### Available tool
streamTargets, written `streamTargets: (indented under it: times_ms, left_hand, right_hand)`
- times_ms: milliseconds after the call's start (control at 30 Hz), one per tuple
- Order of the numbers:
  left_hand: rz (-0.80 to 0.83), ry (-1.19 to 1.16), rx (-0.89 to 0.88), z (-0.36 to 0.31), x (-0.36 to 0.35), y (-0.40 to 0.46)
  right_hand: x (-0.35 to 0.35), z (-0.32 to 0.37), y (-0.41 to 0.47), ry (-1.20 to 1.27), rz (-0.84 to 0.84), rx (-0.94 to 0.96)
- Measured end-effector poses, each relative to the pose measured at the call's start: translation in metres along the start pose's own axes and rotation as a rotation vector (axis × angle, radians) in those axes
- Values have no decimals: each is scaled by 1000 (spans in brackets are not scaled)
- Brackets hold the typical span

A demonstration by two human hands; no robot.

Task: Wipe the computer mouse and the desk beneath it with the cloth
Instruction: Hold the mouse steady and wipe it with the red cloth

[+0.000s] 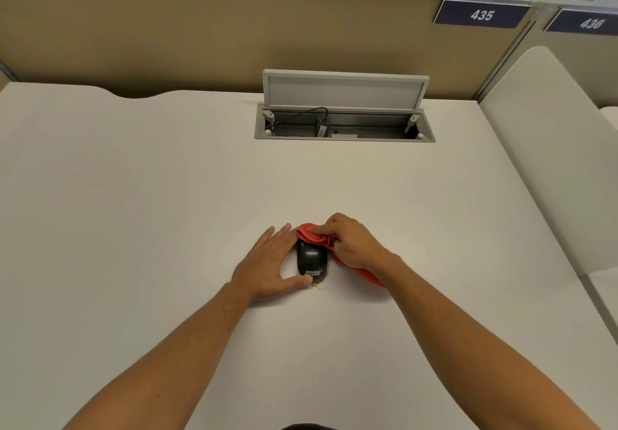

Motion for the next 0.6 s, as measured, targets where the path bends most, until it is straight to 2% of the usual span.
streamTargets:
  times_ms: [267,333,400,500,600]
  left_hand:
    - [-33,16,15,3,0,-3]
    - [-6,18,14,3,-2,-2]
    - [8,13,20,5,-3,-2]
    - [12,3,13,4,-3,-2]
    - [2,-6,-8,2,-2,0]
  right_hand:
    - [0,-11,-27,46,153,102]
    - [10,-13,-24,133,99,65]
    - [22,-14,-16,191,-31,11]
    - [26,-5,-4,105,-142,-15]
    - [8,12,4,-96,-42,54]
Point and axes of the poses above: each hand's wrist, its own y-axis towards the middle knuckle, its own x-axis out of the back of the hand, z = x × y, the point moved 7 cm from there along y, towards the middle knuckle, and after that the axes turned 9 degrees about -x, right-handed, at the moved point
